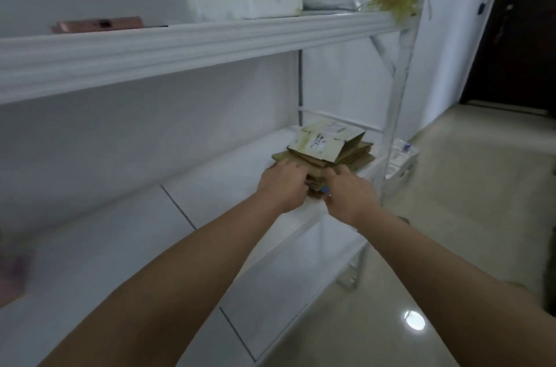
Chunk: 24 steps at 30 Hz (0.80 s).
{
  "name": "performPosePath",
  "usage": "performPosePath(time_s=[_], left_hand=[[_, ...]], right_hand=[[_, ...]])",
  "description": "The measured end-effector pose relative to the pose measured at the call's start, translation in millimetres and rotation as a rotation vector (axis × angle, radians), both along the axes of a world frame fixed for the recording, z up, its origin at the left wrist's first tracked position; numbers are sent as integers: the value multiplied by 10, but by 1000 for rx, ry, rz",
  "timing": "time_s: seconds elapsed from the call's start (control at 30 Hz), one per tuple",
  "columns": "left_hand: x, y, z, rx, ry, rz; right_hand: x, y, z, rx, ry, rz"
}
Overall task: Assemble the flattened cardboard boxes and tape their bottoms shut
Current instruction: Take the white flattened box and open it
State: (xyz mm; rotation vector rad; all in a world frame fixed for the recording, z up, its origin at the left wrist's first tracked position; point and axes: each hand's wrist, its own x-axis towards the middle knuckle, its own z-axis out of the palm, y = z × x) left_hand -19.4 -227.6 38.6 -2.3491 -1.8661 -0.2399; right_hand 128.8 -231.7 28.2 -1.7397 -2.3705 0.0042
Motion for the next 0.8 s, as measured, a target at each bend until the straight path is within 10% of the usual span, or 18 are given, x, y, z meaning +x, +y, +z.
performPosePath(time_s=[0.47, 0.8], left_hand=[[379, 1587, -234, -143, 74, -79], [88, 2343, -380, -141, 98, -91]], right_hand=[[495, 1346, -383, -140, 154, -219], [154, 2499, -790, -234, 673, -468]])
